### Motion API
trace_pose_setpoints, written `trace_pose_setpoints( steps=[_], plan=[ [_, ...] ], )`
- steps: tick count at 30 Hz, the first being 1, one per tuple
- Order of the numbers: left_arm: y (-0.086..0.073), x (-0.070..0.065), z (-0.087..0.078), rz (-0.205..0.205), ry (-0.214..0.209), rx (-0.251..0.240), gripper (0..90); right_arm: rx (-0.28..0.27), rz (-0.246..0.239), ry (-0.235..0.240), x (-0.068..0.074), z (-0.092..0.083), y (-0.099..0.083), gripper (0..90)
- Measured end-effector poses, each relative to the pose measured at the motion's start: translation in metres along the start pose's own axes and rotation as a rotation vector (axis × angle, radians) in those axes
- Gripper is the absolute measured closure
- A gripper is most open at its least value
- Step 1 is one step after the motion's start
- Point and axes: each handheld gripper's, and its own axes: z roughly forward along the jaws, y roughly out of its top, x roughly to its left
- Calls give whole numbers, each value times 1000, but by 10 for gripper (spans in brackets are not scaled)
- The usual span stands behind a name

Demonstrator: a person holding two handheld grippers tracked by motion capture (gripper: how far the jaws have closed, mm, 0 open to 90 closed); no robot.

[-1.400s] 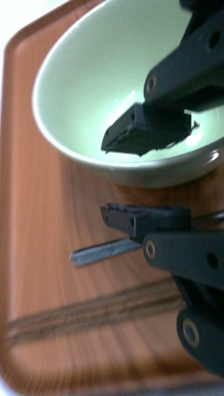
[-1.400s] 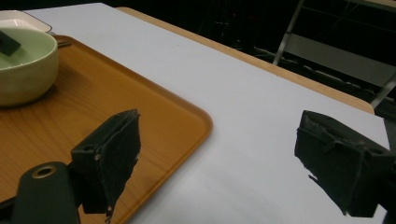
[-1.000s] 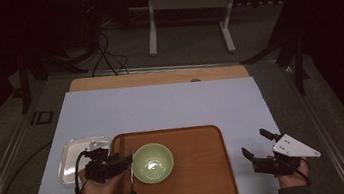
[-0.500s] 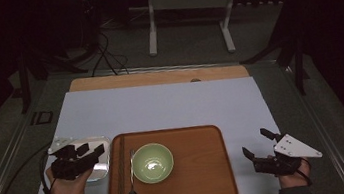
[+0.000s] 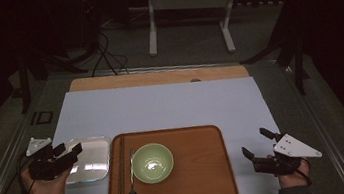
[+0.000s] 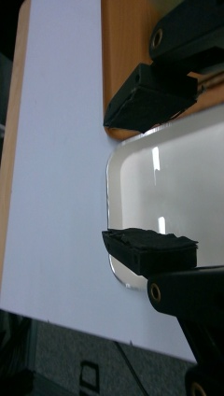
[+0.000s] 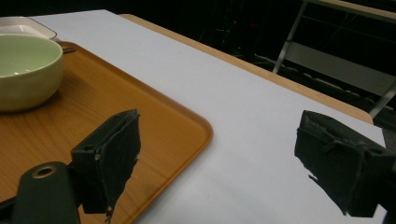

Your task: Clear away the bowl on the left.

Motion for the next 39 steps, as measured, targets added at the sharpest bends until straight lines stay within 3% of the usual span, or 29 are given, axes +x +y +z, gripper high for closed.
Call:
trace_pose_setpoints(
  steps=[10, 21, 29, 39],
  plan=[
    [-8, 13, 12, 16, 77, 1, 363, 0, -4, -3, 1, 0, 1, 136],
    [-16, 34, 22, -14, 138, 62, 369, 3, -7, -6, 1, -1, 0, 136],
    [-22, 48, 28, -61, 141, 100, 387, 6, -8, -5, 1, 0, 0, 136],
    [-24, 48, 32, -41, 125, 135, 439, 6, -10, -4, 1, 0, 0, 136]
  ],
)
